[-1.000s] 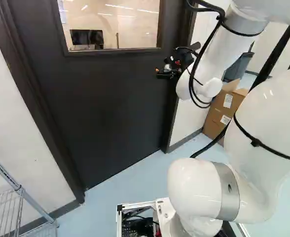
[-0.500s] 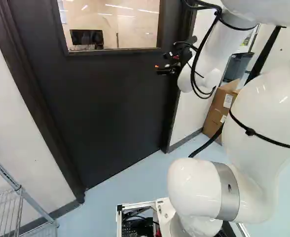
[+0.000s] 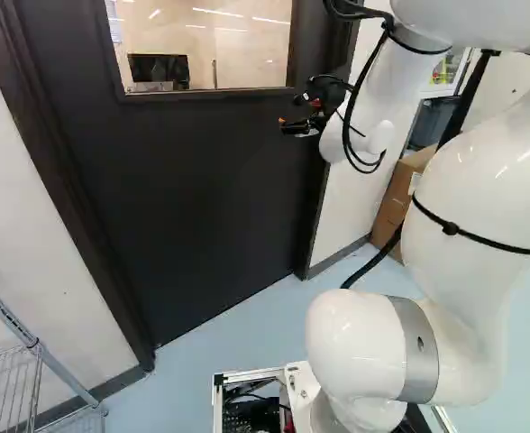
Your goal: Open the door and move inside
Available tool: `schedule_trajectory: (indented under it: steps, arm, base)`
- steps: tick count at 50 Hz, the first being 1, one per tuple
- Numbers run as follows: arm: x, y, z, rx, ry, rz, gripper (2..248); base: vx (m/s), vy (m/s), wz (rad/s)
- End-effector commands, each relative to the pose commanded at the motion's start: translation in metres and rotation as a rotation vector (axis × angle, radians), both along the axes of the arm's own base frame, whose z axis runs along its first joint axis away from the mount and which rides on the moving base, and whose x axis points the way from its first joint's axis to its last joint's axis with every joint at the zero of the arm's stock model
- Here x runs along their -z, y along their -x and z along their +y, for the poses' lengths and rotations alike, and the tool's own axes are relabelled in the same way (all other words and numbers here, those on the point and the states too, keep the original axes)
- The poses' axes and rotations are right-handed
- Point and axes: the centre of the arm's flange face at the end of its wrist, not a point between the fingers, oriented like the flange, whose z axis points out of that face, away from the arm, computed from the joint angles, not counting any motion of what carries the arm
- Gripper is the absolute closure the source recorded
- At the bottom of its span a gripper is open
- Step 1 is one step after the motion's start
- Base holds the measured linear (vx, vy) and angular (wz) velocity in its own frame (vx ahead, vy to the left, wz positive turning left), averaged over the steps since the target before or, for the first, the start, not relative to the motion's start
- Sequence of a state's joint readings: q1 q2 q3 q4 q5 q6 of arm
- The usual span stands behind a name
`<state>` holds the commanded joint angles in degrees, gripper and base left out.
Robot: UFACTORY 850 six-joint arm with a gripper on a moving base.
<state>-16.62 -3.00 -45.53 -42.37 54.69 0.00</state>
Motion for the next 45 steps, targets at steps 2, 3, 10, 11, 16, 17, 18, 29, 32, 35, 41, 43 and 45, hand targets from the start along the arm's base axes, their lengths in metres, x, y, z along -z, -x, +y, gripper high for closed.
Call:
schedule_trajectory:
  steps: [2,3,10,11,16,17,18,29,32,35,41,43,45]
  arm:
    - [0.0,-0.001,0.0,-0.001,0.0,0.0,3]
    - [0.0,-0.002,0.0,-0.001,0.0,0.0,3]
    - [0.0,-0.005,0.0,-0.003,0.0,0.0,3]
    - [0.0,-0.005,0.0,-0.003,0.0,0.0,3]
    - [0.0,-0.006,0.0,-0.003,0.0,0.0,3]
    - [0.0,-0.006,0.0,-0.003,0.0,0.0,3]
    - [0.0,-0.006,0.0,-0.003,0.0,0.0,3]
    - [0.006,-0.006,0.0,-0.003,-0.004,0.012,3]
    - [0.009,-0.006,0.0,-0.003,-0.005,0.018,3]
    - [0.013,-0.006,0.0,-0.003,-0.007,0.024,3]
    - [0.019,-0.006,0.0,-0.003,-0.011,0.037,3]
    - [0.022,-0.006,0.0,-0.003,-0.013,0.042,3]
    - [0.024,-0.006,0.0,-0.003,-0.014,0.046,3]
  base:
    - [0.0,0.0,0.0]
    - [0.0,0.0,0.0]
    - [0.0,0.0,0.0]
    - [0.0,0.0,0.0]
    - [0.0,0.0,0.0]
    - [0.0,0.0,0.0]
    - [0.0,0.0,0.0]
    - [0.0,0.0,0.0]
    - [0.0,0.0,0.0]
    - [0.0,0.0,0.0]
    - [0.0,0.0,0.0]
    - [0.0,0.0,0.0]
    - [0.0,0.0,0.0]
